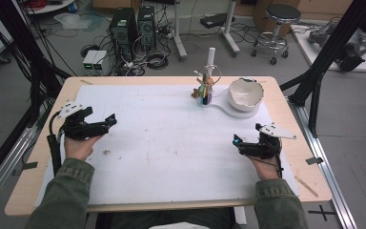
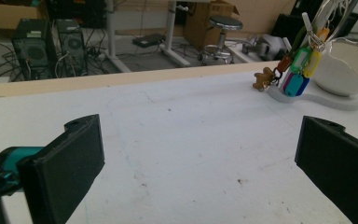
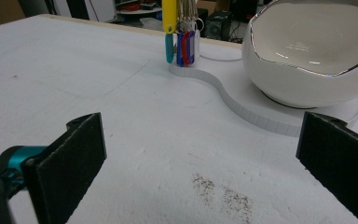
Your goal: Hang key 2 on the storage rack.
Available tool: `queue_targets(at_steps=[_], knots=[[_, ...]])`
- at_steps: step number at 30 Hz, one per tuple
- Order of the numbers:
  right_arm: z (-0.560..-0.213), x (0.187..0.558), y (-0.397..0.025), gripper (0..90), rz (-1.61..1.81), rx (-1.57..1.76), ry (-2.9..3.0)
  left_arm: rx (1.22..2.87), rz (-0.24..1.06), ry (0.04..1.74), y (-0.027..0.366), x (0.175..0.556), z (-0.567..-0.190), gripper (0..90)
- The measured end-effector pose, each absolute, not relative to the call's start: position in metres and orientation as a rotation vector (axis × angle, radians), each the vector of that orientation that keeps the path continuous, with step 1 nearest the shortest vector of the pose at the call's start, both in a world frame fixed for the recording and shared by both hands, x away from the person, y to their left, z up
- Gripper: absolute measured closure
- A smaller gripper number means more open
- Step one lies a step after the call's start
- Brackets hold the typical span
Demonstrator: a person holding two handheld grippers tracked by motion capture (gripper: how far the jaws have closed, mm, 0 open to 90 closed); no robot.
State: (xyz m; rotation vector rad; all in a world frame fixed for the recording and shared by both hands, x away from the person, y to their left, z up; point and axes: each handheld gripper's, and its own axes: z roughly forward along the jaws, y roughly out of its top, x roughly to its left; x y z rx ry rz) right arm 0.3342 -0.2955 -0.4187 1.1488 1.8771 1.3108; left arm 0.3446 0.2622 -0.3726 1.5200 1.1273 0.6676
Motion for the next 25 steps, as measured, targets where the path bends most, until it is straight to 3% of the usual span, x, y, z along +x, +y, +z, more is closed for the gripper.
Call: queue_targets(at_steps=[15, 25], knots=[[-0.418, 0.332, -0.296, 0.5, 1.314, 1.156, 1.878, 1.406, 0.798, 1.19, 0.296, 0.311, -0.396, 1.7], [-0.419, 0.332, -0.295, 0.5, 1.308, 1.14, 1.882, 1.363, 0.76, 1.235, 0.313, 0.3, -0.401, 1.7]])
